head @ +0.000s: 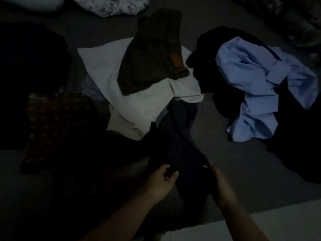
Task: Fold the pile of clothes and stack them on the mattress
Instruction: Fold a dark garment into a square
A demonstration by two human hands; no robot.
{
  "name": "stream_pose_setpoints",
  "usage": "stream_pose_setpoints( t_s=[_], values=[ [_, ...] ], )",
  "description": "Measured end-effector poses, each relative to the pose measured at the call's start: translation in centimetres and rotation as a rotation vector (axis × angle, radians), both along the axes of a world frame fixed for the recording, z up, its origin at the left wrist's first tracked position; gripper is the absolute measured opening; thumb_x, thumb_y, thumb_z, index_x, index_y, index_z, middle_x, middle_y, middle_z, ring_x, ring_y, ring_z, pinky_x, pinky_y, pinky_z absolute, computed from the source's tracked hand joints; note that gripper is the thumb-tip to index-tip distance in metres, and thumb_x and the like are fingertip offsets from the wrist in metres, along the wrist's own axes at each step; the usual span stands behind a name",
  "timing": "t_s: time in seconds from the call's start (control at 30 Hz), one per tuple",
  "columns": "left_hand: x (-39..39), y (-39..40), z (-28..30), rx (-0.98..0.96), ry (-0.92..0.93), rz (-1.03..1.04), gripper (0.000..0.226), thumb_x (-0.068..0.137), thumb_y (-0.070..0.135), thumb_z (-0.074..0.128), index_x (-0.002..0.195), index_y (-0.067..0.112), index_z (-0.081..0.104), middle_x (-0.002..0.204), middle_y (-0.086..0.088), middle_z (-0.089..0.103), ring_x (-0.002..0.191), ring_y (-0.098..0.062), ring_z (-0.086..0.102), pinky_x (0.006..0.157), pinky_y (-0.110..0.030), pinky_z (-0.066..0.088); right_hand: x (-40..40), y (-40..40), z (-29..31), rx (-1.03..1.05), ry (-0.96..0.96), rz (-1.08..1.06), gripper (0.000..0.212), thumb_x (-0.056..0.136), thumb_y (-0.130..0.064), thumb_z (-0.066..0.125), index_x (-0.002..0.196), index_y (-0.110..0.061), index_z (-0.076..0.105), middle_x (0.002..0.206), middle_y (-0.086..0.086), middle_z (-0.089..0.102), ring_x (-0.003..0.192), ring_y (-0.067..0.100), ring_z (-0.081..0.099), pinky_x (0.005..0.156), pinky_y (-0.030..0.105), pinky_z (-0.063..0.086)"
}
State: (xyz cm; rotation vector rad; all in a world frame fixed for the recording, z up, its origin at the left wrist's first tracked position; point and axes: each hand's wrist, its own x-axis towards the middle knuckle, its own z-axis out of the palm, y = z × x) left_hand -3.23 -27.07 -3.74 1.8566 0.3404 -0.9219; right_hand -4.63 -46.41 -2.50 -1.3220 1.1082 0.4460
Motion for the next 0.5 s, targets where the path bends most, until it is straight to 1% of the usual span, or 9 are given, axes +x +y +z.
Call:
stream_pose_setpoints(
  t_s=[0.03,0.1,0.17,0.2,0.27,0.33,0.4,0.47,0.5],
  values=[
    [0.0,-1.7,0.6,-0.054,0.082,0.042,0.052,0.090,0.038,0.059,0.136,0.018,0.045,0.124,-0.002,0.059,0.113,-0.014,0.056,0.093,-0.017,0.038,-0.7,-1.2,0.0,0.002,0.007,-0.047,0.033,0.095,-0.034,0.050,0.105,-0.010,0.069,0.103,0.010,0.071,0.098,0.025,0.066,0.083,0.037,0.051],
    [0.2,-4.0,0.9,-0.111,0.191,0.113,0.062,0.089,0.036,0.060,0.142,0.016,0.035,0.130,-0.004,0.054,0.119,-0.015,0.051,0.094,-0.018,0.036,-1.4,-2.9,-0.1,-0.033,-0.042,-0.136,0.028,0.096,-0.026,0.051,0.107,-0.006,0.067,0.100,0.011,0.070,0.094,0.025,0.065,0.080,0.036,0.050],
    [0.4,-6.3,1.0,-0.171,0.292,0.201,0.069,0.090,0.032,0.061,0.146,0.015,0.026,0.138,-0.006,0.048,0.125,-0.019,0.048,0.100,-0.024,0.037,-2.2,-5.3,0.5,-0.143,-0.105,-0.179,0.020,0.096,-0.014,0.050,0.106,-0.004,0.064,0.099,0.013,0.068,0.085,0.021,0.062,0.079,0.034,0.049],
    [0.5,-7.3,1.0,-0.199,0.330,0.257,0.071,0.090,0.030,0.061,0.148,0.014,0.023,0.141,-0.007,0.045,0.127,-0.020,0.046,0.103,-0.027,0.037,-2.5,-6.6,0.8,-0.187,-0.124,-0.159,0.018,0.095,-0.011,0.050,0.104,-0.004,0.064,0.099,0.015,0.067,0.083,0.021,0.062,0.079,0.036,0.049],
    [0.8,-8.9,0.9,-0.209,0.351,0.327,0.073,0.090,0.023,0.062,0.148,0.010,0.019,0.144,-0.008,0.042,0.129,-0.022,0.045,0.104,-0.028,0.036,-2.7,-9.0,1.6,-0.273,-0.130,-0.155,0.015,0.095,-0.013,0.053,0.101,-0.006,0.064,0.099,0.017,0.067,0.082,0.025,0.062,0.078,0.037,0.049],
    [1.0,-10.2,0.7,-0.142,0.332,0.315,0.075,0.090,0.018,0.062,0.148,0.007,0.016,0.145,-0.009,0.041,0.130,-0.022,0.044,0.100,-0.024,0.035,-2.5,-11.9,1.5,-0.368,-0.114,-0.292,0.019,0.094,-0.010,0.054,0.111,-0.003,0.061,0.115,0.020,0.063,0.094,0.029,0.059,0.084,0.037,0.047],
    [1.1,-11.0,0.5,-0.092,0.326,0.336,0.070,0.089,0.016,0.062,0.145,0.003,0.022,0.144,-0.011,0.041,0.129,-0.024,0.045,0.102,-0.026,0.035,-2.0,-14.3,1.9,-0.370,-0.075,-0.388,0.034,0.095,-0.011,0.052,0.127,0.000,0.052,0.131,0.019,0.054,0.112,0.031,0.054,0.090,0.036,0.043],
    [1.2,-11.6,-0.3,-0.110,0.322,0.421,0.051,0.089,0.014,0.062,0.133,-0.001,0.041,0.133,-0.014,0.052,0.117,-0.027,0.054,0.100,-0.032,0.041,-1.3,-15.4,3.1,-0.203,-0.013,-0.243,0.039,0.098,-0.024,0.048,0.132,-0.004,0.050,0.127,0.012,0.057,0.116,0.029,0.053,0.088,0.036,0.041],
    [1.4,-11.9,-0.2,-0.135,0.301,0.429,0.033,0.090,0.015,0.060,0.119,0.000,0.052,0.118,-0.013,0.060,0.103,-0.025,0.060,0.092,-0.032,0.046,-0.9,-15.4,4.0,-0.094,0.000,-0.091,0.038,0.097,-0.031,0.046,0.128,-0.010,0.054,0.117,0.008,0.062,0.111,0.024,0.056,0.088,0.035,0.042]
  ],
)
